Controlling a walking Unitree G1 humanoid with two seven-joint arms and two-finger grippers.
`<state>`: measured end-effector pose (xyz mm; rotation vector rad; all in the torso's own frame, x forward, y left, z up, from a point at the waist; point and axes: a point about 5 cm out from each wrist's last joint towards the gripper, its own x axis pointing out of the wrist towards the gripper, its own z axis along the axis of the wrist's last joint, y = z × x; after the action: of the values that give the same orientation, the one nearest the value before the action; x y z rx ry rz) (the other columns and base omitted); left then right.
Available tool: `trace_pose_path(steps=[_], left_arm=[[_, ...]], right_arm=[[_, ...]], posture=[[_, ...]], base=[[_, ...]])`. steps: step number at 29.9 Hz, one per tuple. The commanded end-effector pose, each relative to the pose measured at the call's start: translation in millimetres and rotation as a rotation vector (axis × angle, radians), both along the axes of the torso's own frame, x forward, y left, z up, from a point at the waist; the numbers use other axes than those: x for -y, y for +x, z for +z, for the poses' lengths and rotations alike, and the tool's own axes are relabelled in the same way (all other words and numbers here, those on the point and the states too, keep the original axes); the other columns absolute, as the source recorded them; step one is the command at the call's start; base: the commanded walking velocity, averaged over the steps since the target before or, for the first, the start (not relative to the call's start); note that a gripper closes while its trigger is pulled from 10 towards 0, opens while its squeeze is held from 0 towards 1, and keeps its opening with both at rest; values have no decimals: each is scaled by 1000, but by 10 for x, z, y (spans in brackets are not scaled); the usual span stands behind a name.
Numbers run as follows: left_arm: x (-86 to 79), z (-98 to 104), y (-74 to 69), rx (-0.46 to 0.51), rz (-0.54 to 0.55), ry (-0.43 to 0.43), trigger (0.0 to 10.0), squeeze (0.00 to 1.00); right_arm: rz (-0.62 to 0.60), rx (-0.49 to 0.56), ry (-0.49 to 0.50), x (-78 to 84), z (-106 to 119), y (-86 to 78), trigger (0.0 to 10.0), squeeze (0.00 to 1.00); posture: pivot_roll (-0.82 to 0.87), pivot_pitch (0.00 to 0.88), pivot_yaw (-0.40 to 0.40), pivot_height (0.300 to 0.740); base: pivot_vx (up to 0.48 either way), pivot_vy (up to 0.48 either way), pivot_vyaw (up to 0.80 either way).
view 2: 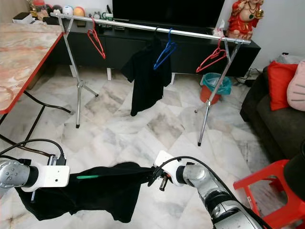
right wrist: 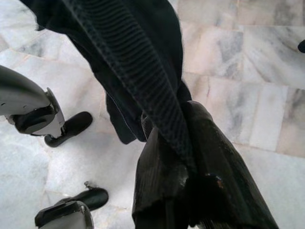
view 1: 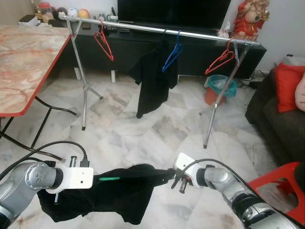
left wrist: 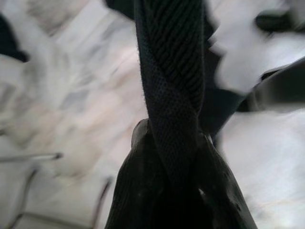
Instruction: Hang hanger
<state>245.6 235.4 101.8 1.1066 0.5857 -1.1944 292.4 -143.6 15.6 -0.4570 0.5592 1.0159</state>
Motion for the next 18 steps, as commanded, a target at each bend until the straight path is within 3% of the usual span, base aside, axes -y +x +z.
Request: trace_pose_path(steps=[1,5,7,10,12,15,18], left_arm=[[-92,71,-48,-48,-2,-11,10000,0],[-196,182,-220,-198,-98,3,10000,0],[-292,200,-259,-237,-111,82,10000,0],[-361,236,-295,-278,-133,129,10000,0],[-374,242,-302,-285,-144,143,10000,0],[-437,194,-166,-166,-111,270,10000,0],[-462,156,-177,-174,-116,303,10000,0]], right_arm=[[-36,-23,-56,180,-60,-46,10000,0],[-21,-20,-139,272,-89,-64,10000,0],[-22,-25,-134,295,-76,-59,10000,0],[-17,-27,-148,321,-70,-56,10000,0],[-20,-27,-150,326,-70,-55,10000,0],[-22,-24,-152,327,-67,-50,10000,0],[-21,-24,-151,319,-67,-48,10000,0]], posture=[[24,0,-117,740],[27,0,-117,740],[30,0,-119,740],[28,0,-117,740],[28,0,-117,740],[30,0,-116,740],[27,0,-115,740]], base=[[0,0,0],[0,0,0],[0,0,0],[0,0,0],[0,0,0],[0,0,0],[0,0,0]])
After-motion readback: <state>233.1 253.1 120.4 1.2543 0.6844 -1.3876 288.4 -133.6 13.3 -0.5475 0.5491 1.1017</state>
